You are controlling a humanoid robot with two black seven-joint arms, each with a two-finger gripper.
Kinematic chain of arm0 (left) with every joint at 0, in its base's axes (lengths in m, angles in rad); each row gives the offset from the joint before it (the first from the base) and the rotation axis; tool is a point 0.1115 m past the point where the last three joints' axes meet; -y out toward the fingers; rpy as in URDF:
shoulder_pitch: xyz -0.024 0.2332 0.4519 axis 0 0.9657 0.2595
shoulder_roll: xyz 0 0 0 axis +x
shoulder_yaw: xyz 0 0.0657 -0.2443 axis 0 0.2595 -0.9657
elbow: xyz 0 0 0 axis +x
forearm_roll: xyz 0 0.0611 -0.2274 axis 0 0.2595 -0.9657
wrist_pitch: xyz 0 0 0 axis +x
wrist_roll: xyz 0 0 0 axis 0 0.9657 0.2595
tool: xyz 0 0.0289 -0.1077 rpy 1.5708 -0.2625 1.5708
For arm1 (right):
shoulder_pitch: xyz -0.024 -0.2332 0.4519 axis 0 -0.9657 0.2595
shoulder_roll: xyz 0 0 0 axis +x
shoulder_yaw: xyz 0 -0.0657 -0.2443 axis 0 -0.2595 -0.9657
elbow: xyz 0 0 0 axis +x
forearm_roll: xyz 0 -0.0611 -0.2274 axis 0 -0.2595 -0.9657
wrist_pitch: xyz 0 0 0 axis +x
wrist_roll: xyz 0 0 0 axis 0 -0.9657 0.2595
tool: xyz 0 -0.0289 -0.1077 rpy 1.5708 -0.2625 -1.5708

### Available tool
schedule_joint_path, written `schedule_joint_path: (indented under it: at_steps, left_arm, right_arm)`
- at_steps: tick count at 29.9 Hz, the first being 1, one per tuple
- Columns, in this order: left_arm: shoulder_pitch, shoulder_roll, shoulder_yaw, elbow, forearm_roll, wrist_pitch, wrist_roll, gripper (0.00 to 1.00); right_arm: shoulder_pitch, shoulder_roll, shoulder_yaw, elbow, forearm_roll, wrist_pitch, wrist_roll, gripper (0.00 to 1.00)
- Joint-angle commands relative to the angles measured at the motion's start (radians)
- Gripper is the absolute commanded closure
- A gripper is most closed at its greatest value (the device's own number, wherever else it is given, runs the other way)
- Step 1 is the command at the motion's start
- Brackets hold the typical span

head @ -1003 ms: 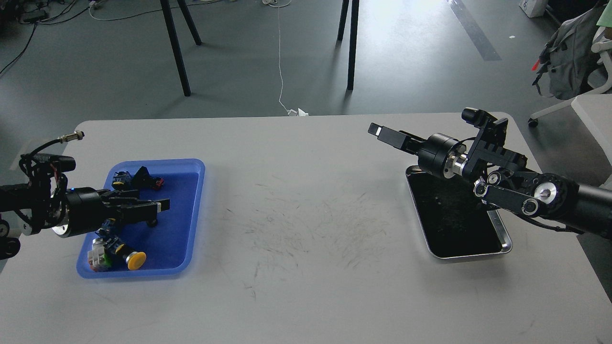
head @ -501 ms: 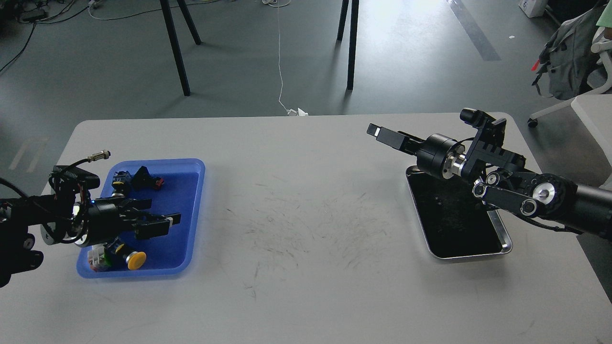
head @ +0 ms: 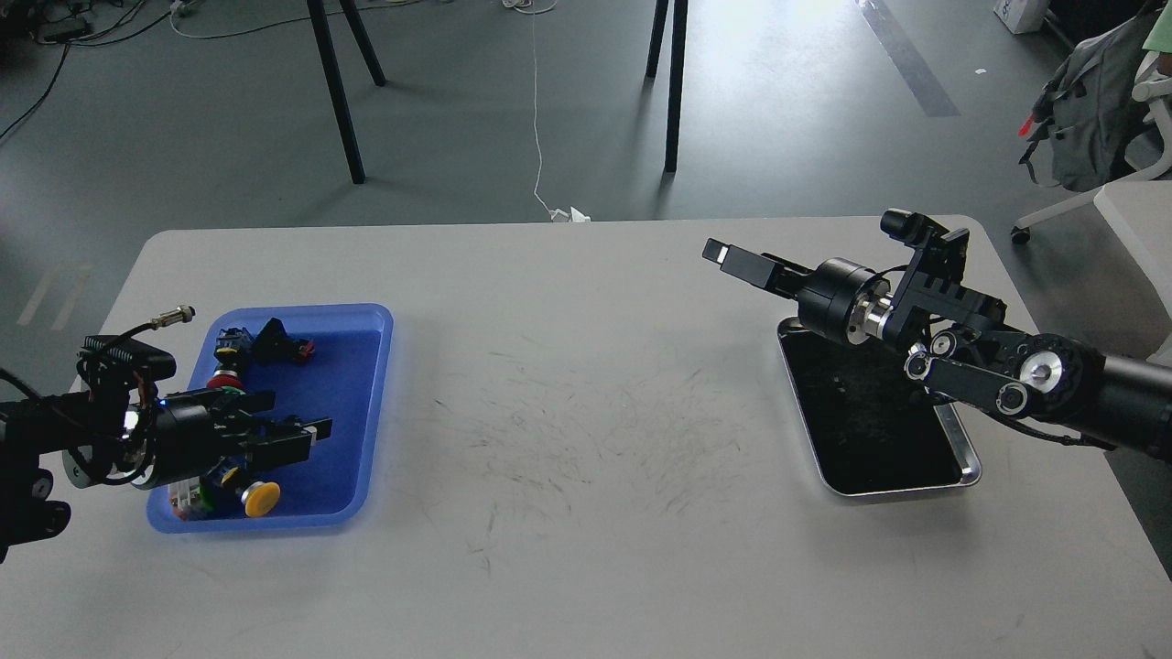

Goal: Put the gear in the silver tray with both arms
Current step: 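Close the left gripper on a small black gear in the blue tray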

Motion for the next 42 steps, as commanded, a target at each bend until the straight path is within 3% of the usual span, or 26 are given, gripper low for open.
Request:
schedule_joint_path:
  at_steps: [1, 11, 38, 42]
  left_arm:
    - [0.003, -0.004, 0.007, 0.002, -0.047, 0.014, 0.000, 0.02]
    - [0.049, -0.013, -0.007, 0.080, -0.066, 0.017, 0.000, 0.03]
    - [0.096, -0.056, -0.008, 0.086, -0.078, 0.055, 0.000, 0.06]
    - [0.110, -0.056, -0.010, 0.115, -0.078, 0.066, 0.000, 0.12]
  right_arm:
    - [0.001, 0.000, -0.002, 0.000, 0.000, 0.000, 0.000, 0.06]
    - [0.001, 0.000, -0.003, 0.001, 0.000, 0.000, 0.000, 0.06]
    - [-0.001, 0.000, -0.005, 0.000, 0.000, 0.000, 0.000, 0.06]
    - [-0.002, 0.000, -0.006, 0.000, 0.000, -0.002, 0.000, 0.06]
